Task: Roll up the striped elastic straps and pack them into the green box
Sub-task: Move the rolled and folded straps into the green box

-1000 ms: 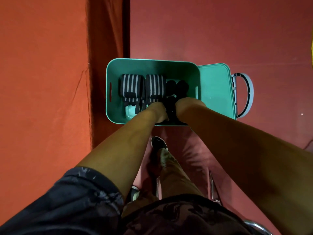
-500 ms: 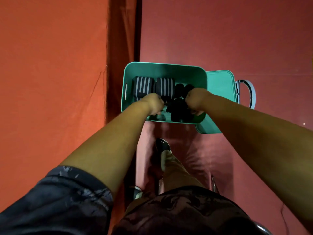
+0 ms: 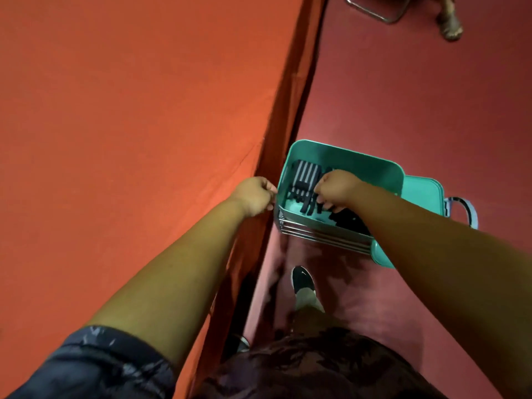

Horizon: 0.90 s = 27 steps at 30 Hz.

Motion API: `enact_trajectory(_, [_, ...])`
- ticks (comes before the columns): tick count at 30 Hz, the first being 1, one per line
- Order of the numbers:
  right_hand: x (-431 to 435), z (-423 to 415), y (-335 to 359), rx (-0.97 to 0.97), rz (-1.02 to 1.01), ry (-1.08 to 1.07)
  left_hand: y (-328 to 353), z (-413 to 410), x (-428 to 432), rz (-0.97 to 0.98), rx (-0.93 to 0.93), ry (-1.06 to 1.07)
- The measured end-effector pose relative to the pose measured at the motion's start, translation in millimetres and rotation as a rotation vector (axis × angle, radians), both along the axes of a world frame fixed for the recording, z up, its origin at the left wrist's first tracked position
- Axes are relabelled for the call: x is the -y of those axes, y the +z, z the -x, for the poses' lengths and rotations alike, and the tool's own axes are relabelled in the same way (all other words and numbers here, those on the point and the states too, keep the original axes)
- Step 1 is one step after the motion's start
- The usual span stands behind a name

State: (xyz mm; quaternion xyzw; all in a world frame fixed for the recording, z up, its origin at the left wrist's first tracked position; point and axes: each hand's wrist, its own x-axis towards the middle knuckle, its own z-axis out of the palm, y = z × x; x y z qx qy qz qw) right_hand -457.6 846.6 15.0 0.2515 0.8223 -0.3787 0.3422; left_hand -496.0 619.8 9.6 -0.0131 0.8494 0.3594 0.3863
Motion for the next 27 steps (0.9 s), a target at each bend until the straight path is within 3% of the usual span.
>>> enact_trajectory(14, [246.8, 17.2, 32.9, -0.075, 0.129, 0.494, 55.7, -90.6, 236.7, 0.034, -0.032, 0.500])
enact_trajectory(27, [446.9, -81.6, -25.0, 0.098, 0.183, 0.876, -4.9, -267.2, 426.8, 0.306, 0.065, 0.847])
